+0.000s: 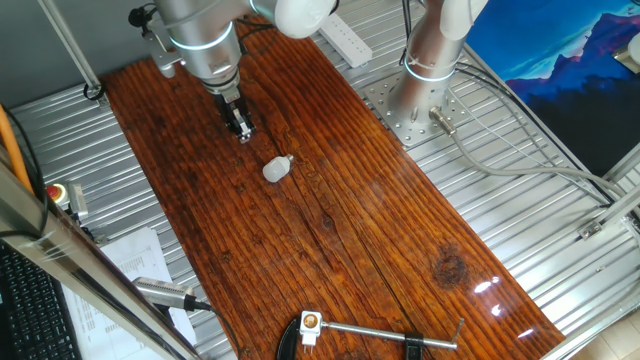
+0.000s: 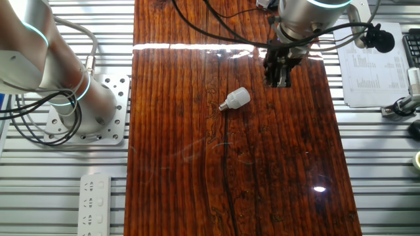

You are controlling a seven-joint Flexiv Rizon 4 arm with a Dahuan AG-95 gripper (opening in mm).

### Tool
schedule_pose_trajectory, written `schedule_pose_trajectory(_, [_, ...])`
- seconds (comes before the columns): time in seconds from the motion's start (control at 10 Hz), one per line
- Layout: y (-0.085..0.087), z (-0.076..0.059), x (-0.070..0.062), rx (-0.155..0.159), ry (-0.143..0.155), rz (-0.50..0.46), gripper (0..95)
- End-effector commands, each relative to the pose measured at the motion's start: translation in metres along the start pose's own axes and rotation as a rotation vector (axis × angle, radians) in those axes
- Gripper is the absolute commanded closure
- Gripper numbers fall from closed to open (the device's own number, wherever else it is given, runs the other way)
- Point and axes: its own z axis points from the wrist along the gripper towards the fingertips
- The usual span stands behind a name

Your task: Install the light bulb by rotating it

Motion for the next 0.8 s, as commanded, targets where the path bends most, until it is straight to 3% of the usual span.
schedule_pose_trajectory(0.1, [0.001, 0.0, 0.0, -0.003, 0.025, -0.003, 95.0])
schedule_pose_trajectory(0.3, [0.006, 0.004, -0.002, -0.005, 0.083, -0.003, 95.0])
schedule_pose_trajectory(0.6, [0.024, 0.021, -0.009, -0.001, 0.126, -0.036, 95.0])
schedule_pose_trajectory(0.8, [0.037, 0.03, -0.011, -0.004, 0.137, -0.039, 95.0])
